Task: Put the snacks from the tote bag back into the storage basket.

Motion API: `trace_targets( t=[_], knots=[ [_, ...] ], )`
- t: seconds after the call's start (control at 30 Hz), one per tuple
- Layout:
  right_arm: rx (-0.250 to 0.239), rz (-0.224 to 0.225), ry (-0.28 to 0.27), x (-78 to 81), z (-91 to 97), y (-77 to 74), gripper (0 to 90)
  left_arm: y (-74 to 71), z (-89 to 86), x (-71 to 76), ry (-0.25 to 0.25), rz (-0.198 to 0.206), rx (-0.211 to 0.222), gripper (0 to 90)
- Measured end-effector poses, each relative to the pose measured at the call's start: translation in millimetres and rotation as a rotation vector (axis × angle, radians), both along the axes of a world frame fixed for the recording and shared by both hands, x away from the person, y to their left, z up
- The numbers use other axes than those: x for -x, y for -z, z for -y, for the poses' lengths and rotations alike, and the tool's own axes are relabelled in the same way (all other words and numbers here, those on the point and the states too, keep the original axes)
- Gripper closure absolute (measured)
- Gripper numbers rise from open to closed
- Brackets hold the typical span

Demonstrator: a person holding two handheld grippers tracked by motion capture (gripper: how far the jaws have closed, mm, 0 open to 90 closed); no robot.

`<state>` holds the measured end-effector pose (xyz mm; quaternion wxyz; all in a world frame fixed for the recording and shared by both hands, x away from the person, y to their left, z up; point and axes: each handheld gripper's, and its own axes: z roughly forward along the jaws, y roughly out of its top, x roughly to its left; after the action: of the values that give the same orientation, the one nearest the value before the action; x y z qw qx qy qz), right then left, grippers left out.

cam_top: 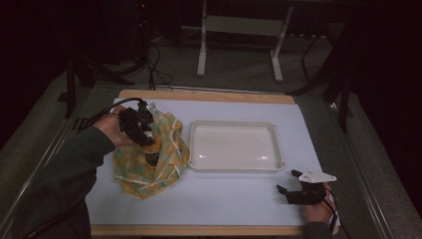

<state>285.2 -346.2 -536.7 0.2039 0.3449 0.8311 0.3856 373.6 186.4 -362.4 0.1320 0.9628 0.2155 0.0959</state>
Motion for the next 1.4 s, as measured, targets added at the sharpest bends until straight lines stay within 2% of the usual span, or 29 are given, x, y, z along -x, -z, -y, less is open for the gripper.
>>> trace_targets(
  t=[0.37,1.07,1.4],
  knots=[
    [0.004,0.000,-0.001,-0.2,-0.5,0.2,16.2,1.4,-5.4,-1.7,-0.014,-0.043,0.016,57.3],
    [0.011,-0.005,-0.001,-0.3,-1.2,0.3,16.3,-4.5,1.1,1.1,-0.005,-0.054,-0.057,59.2],
    [0.014,-0.005,-0.001,-0.3,-1.6,0.4,16.2,-11.1,0.3,2.7,-0.004,-0.058,-0.071,59.2]
  ],
)
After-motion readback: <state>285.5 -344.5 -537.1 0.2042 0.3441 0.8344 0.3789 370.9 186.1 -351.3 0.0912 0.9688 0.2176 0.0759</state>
